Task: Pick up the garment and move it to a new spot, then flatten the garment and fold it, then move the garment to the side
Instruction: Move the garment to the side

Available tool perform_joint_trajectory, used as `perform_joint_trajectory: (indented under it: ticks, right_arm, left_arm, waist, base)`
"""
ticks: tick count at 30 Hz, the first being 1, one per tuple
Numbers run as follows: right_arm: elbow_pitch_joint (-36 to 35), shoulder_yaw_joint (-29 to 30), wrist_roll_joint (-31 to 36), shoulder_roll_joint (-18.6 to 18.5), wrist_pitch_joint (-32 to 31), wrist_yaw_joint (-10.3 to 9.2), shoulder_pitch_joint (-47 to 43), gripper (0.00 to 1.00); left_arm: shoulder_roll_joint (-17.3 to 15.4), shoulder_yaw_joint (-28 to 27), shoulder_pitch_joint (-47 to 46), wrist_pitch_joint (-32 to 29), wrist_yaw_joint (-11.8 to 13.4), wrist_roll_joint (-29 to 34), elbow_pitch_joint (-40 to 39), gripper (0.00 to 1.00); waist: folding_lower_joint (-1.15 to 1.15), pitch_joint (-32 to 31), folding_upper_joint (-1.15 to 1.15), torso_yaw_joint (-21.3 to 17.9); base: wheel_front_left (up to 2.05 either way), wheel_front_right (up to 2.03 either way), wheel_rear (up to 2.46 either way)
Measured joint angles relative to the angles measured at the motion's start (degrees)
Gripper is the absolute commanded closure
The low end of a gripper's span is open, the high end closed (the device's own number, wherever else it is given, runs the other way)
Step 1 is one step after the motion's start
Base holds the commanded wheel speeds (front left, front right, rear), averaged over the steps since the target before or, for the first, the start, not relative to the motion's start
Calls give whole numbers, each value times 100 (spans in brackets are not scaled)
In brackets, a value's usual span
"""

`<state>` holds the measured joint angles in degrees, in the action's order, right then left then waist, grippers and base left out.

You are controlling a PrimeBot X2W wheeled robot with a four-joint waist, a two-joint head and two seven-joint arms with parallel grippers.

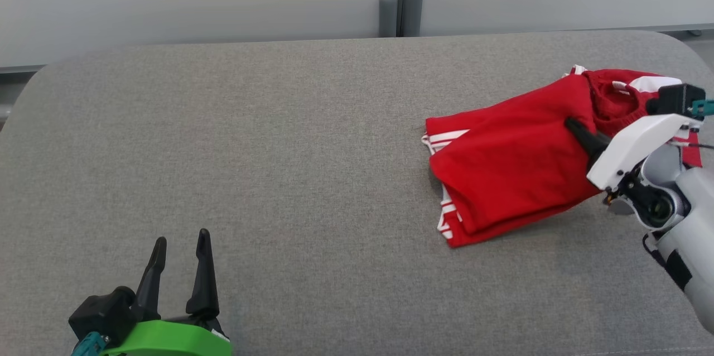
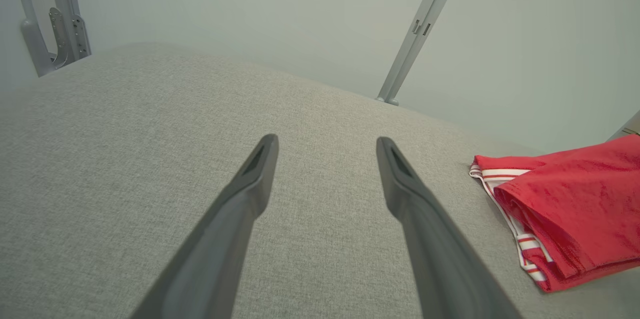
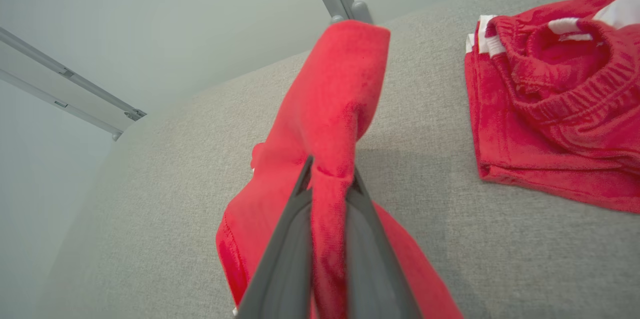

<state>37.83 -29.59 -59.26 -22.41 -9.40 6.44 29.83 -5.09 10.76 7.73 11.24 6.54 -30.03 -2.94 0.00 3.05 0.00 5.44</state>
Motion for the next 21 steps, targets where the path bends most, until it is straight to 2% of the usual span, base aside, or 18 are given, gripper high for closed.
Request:
perform_joint_trajectory:
  ticks: [9, 21]
  right_arm:
    - [-130, 120, 307, -530, -167, -209, 783, 100]
    - [-20, 129, 566, -988, -483, -408, 1502, 100]
  left_arm:
    - [3, 75, -12, 15, 0, 2, -124, 0]
    - [-9, 96, -71, -13, 0, 55, -274, 0]
  waist:
    - [0, 142, 0, -101]
    - [0, 455, 0, 65]
  base:
    - [0, 0, 0]
    - [0, 0, 0]
